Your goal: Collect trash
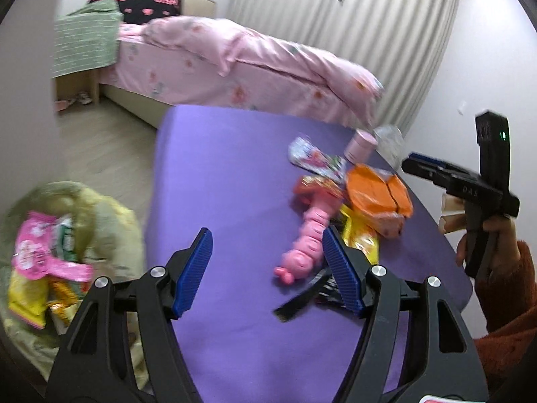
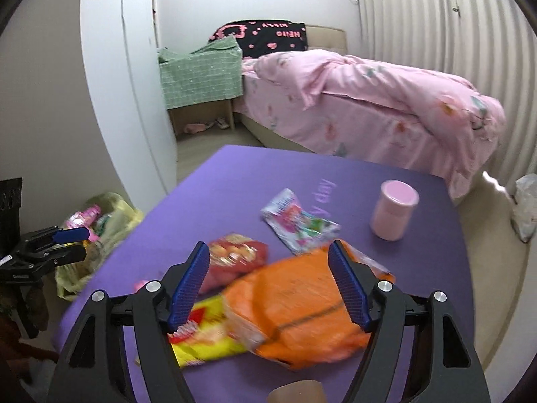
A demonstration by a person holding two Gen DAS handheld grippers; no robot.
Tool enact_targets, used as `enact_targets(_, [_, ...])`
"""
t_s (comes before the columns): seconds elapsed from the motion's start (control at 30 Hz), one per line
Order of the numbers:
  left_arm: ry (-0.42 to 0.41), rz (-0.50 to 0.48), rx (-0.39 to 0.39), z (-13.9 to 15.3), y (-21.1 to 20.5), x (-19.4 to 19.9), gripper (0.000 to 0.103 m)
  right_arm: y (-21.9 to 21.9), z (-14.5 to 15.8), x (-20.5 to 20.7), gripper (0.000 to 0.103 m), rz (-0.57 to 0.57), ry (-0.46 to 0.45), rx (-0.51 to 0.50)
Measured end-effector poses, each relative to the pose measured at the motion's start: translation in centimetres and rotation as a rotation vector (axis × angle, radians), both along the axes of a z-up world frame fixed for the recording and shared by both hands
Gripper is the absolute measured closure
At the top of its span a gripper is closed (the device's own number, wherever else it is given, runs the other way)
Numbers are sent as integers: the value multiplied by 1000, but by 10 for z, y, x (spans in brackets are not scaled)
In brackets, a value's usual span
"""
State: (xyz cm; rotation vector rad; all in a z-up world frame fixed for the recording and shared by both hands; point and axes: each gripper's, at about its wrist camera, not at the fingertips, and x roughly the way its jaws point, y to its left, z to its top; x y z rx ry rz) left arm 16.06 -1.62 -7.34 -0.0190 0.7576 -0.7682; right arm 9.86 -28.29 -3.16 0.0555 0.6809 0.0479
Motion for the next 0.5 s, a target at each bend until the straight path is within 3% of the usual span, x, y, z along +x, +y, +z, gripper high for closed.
enact_targets(0.2, [-7, -101, 91, -12, -45, -8, 39, -18, -16, -15, 34, -38, 48, -12])
enact_targets(0.5, [13, -179, 125, -24, -56, -36, 39, -25, -40, -42, 34, -136, 106, -2])
